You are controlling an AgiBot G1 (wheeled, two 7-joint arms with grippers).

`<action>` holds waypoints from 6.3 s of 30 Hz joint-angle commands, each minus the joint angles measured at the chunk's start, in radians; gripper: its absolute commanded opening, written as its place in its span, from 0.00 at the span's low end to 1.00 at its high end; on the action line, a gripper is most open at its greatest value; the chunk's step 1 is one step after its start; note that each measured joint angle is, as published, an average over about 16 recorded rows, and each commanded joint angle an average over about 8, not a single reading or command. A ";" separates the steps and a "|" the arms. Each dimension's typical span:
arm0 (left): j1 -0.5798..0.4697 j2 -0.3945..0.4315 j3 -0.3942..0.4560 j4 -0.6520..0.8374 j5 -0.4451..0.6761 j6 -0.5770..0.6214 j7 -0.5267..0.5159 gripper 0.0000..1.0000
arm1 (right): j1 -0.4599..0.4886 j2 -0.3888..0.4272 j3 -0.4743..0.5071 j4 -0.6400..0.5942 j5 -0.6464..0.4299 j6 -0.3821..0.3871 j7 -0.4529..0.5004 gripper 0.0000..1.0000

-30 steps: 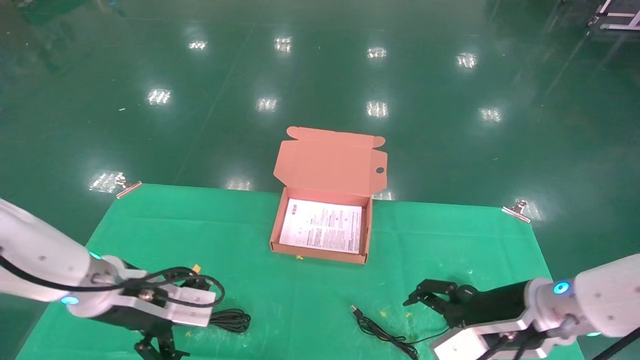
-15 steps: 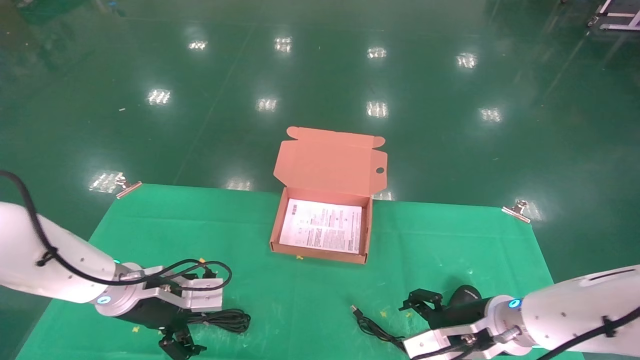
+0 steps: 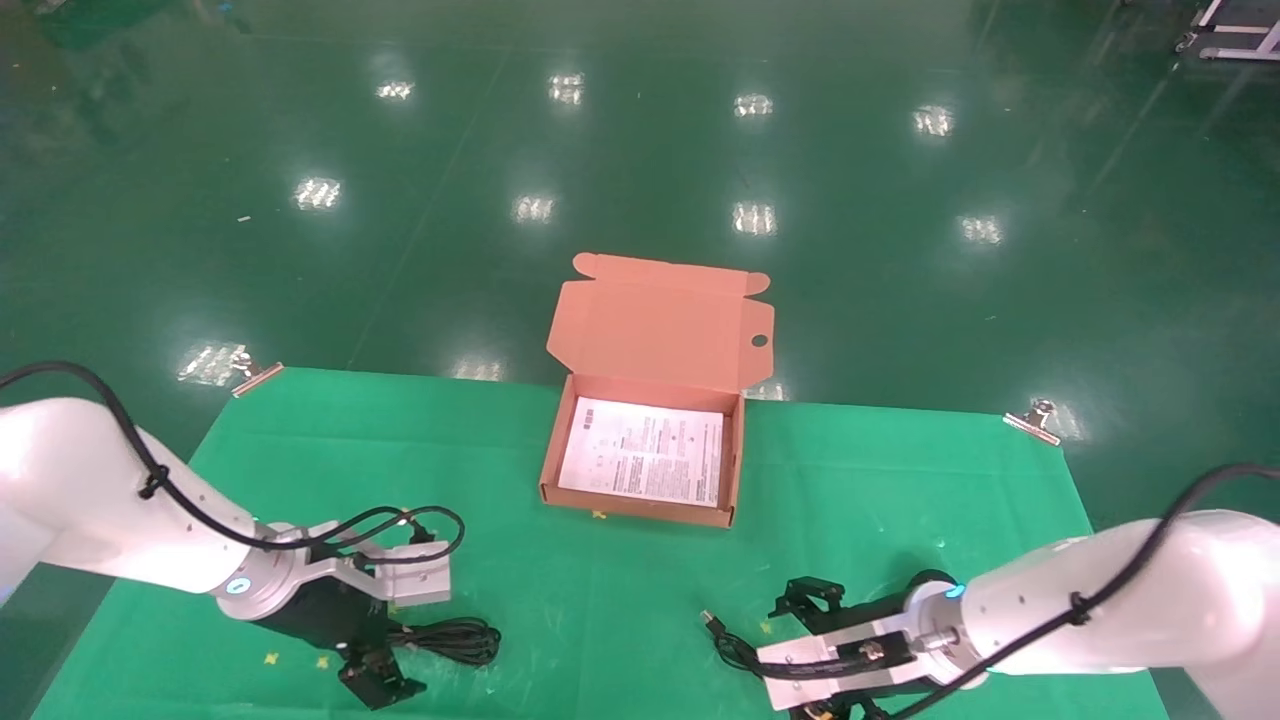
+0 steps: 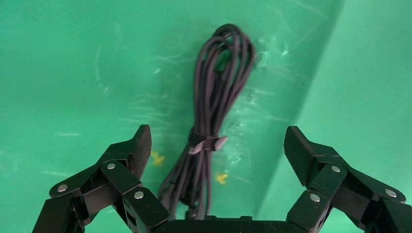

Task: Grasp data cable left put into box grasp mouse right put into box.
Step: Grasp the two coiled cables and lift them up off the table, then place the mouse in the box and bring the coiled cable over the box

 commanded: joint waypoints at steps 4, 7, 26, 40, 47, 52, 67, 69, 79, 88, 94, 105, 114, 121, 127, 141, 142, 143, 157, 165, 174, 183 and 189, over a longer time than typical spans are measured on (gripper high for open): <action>-0.012 0.031 -0.002 0.098 -0.005 -0.020 0.060 0.65 | 0.007 -0.040 -0.004 -0.080 -0.004 0.023 -0.016 1.00; -0.017 0.042 -0.003 0.144 -0.008 -0.030 0.091 0.27 | 0.010 -0.055 -0.006 -0.113 -0.006 0.033 -0.028 0.88; -0.028 0.060 -0.007 0.204 -0.015 -0.040 0.125 0.00 | 0.012 -0.071 -0.008 -0.152 -0.010 0.049 -0.040 0.00; -0.026 0.056 -0.006 0.193 -0.014 -0.037 0.122 0.00 | 0.012 -0.068 -0.008 -0.145 -0.008 0.045 -0.039 0.00; -0.026 0.056 -0.006 0.191 -0.014 -0.037 0.121 0.00 | 0.012 -0.068 -0.007 -0.143 -0.008 0.045 -0.039 0.00; -0.026 0.056 -0.006 0.190 -0.014 -0.036 0.121 0.00 | 0.012 -0.068 -0.007 -0.143 -0.007 0.044 -0.038 0.00; -0.026 0.054 -0.008 0.184 -0.017 -0.035 0.125 0.00 | 0.022 -0.039 0.018 -0.121 0.029 0.032 -0.026 0.00; -0.029 0.048 -0.014 0.171 -0.025 -0.032 0.139 0.00 | 0.032 -0.014 0.037 -0.098 0.052 0.024 -0.011 0.00; -0.103 -0.026 -0.053 0.003 -0.062 -0.023 0.185 0.00 | 0.129 0.133 0.150 0.046 0.100 0.050 0.123 0.00; -0.162 -0.058 -0.076 -0.207 -0.024 -0.110 0.125 0.00 | 0.264 0.107 0.217 0.084 0.092 0.138 0.172 0.00; -0.192 -0.043 -0.083 -0.289 0.026 -0.193 0.087 0.00 | 0.349 0.014 0.246 0.033 0.137 0.194 0.134 0.00; -0.256 -0.004 -0.097 -0.316 0.117 -0.312 0.020 0.00 | 0.458 -0.158 0.267 -0.196 0.209 0.268 -0.004 0.00; -0.267 -0.002 -0.095 -0.319 0.151 -0.330 -0.010 0.00 | 0.492 -0.206 0.268 -0.284 0.230 0.264 -0.048 0.00; -0.256 -0.030 -0.081 -0.319 0.187 -0.308 -0.043 0.00 | 0.479 -0.238 0.263 -0.321 0.235 0.276 -0.064 0.00; -0.250 -0.057 -0.065 -0.326 0.249 -0.280 -0.112 0.00 | 0.466 -0.275 0.249 -0.398 0.226 0.296 -0.087 0.00; -0.246 -0.075 -0.029 -0.366 0.404 -0.223 -0.282 0.00 | 0.391 -0.318 0.176 -0.437 0.322 0.282 -0.068 0.00; -0.246 -0.075 -0.028 -0.370 0.408 -0.221 -0.287 0.00 | 0.385 -0.319 0.166 -0.437 0.332 0.288 -0.063 0.00; -0.245 -0.076 -0.028 -0.374 0.411 -0.219 -0.292 0.00 | 0.381 -0.320 0.155 -0.437 0.343 0.294 -0.056 0.00; -0.239 -0.082 -0.026 -0.400 0.425 -0.212 -0.316 0.00 | 0.318 -0.314 0.044 -0.560 0.492 0.395 -0.038 0.00; -0.238 -0.083 -0.026 -0.404 0.427 -0.211 -0.319 0.00 | 0.309 -0.317 0.001 -0.637 0.530 0.392 -0.067 0.14; -0.238 -0.083 -0.025 -0.405 0.428 -0.211 -0.320 0.00 | 0.302 -0.321 -0.034 -0.652 0.552 0.392 -0.075 1.00; -0.230 -0.078 -0.025 -0.407 0.416 -0.216 -0.310 0.00 | 0.291 -0.298 -0.038 -0.613 0.562 0.389 -0.067 1.00; -0.187 -0.042 -0.020 -0.390 0.379 -0.268 -0.261 0.00 | 0.290 -0.271 -0.042 -0.578 0.565 0.391 -0.052 1.00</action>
